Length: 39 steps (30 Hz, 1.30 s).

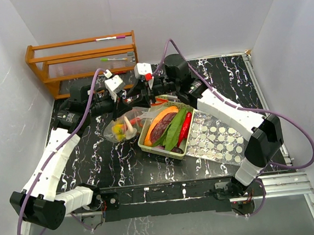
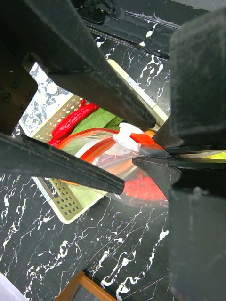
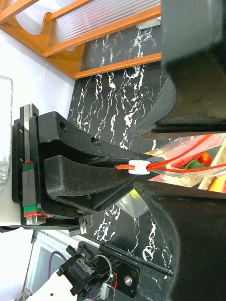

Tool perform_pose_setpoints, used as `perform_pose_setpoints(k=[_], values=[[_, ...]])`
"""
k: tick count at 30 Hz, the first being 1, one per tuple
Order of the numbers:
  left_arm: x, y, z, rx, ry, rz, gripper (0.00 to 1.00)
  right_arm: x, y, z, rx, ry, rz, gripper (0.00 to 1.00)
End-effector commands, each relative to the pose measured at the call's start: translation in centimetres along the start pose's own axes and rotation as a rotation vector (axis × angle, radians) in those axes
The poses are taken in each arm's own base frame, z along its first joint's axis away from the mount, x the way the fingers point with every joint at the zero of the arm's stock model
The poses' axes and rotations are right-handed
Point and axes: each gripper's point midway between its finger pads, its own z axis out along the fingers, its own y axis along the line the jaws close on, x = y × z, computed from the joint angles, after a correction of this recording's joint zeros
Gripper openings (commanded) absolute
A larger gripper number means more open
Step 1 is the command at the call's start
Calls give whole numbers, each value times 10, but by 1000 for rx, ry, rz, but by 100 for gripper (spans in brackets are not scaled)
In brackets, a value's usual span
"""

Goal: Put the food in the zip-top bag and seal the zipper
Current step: Zip the zipper food storage bag at the center of the board.

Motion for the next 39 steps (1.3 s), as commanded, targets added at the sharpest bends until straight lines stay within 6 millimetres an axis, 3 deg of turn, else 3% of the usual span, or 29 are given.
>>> perform_pose_setpoints(k=[1, 16, 21, 33, 39], values=[[-24, -9, -12, 17, -67, 35, 0, -28, -9, -3, 29, -38, -59, 40], [-24, -10, -13, 17, -73, 38, 0, -25, -16, 1, 45, -36, -33, 22], [-29, -11, -17, 12, -80, 48, 0, -18, -23, 0, 89, -11, -15, 10], [-59, -13, -39, -45, -135, 114, 0, -2, -22, -9, 102, 17, -1, 8], [-46, -5, -31, -71, -122, 111, 0, -15, -16, -11, 65, -9, -14, 8]])
